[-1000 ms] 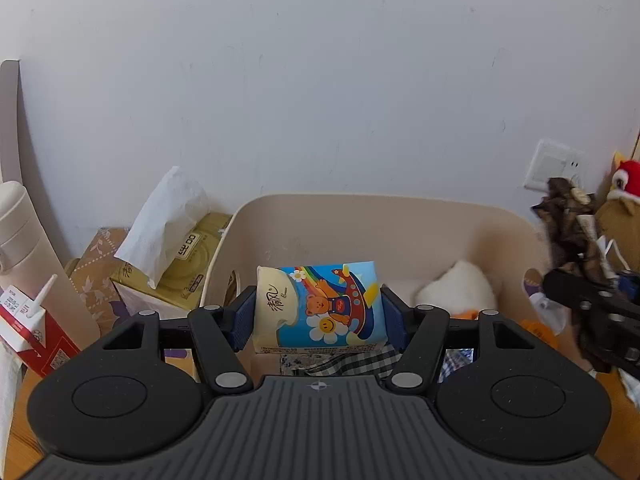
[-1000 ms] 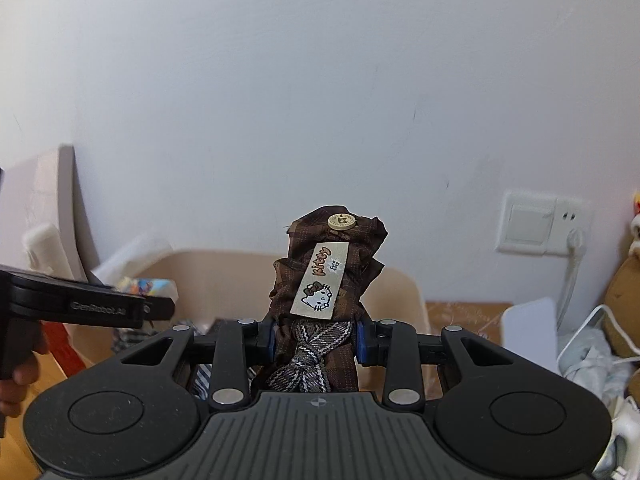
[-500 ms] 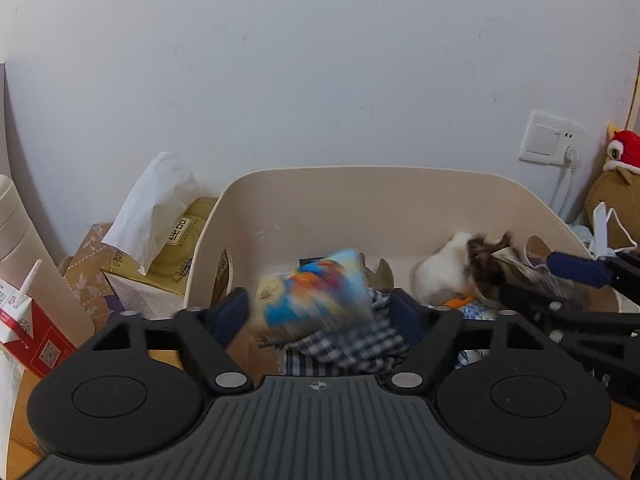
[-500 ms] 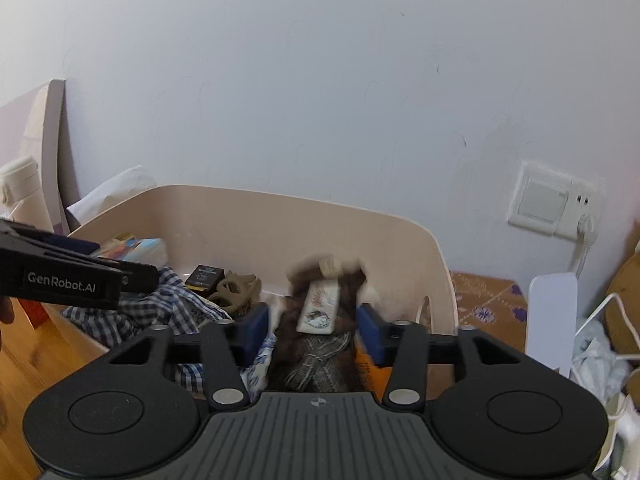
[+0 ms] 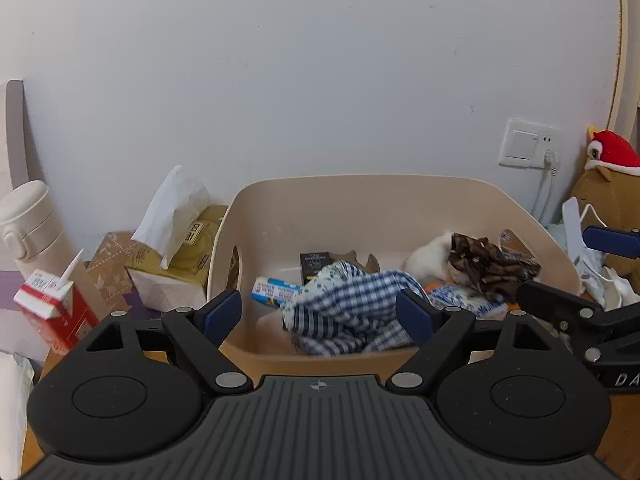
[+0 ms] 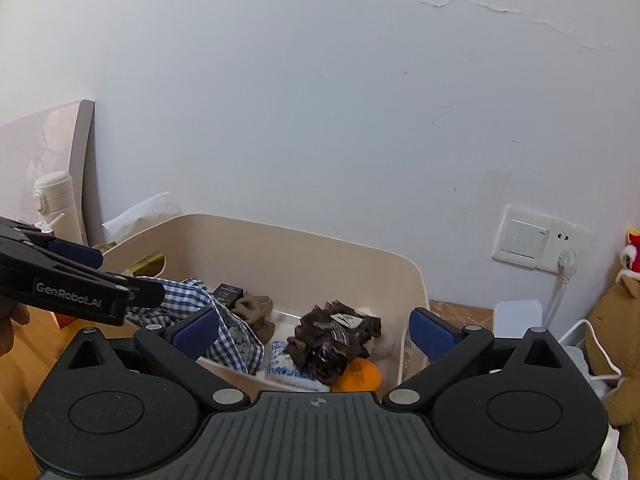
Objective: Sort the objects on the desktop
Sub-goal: 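Grasp the pink-white cloth with the left gripper while the right grasps the green checked cloth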
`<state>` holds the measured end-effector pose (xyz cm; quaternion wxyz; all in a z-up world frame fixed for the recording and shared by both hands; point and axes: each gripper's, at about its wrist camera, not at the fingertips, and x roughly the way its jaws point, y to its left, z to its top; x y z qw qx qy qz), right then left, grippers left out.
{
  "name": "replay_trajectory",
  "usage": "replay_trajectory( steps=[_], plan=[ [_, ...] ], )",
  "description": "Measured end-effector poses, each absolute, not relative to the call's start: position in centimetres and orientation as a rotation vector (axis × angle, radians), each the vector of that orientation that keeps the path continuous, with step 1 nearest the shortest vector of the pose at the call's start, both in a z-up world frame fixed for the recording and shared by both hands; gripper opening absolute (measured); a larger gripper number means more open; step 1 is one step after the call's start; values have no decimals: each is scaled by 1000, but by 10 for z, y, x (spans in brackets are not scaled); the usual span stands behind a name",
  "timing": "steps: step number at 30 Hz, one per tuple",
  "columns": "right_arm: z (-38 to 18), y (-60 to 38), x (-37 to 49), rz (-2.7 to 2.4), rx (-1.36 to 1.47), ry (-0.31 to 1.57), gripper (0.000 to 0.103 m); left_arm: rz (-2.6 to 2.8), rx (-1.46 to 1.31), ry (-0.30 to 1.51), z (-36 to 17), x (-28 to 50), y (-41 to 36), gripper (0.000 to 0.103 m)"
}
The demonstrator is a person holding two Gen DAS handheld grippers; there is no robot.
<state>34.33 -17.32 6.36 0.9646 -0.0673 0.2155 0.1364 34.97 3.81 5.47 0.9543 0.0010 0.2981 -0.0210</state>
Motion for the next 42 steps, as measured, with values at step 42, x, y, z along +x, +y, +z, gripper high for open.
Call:
replay_trajectory(
  steps=[42],
  plan=[
    [-23,-265,331,90,-161,551,103,-92,-74,735,-15,259,-33,86]
  ],
)
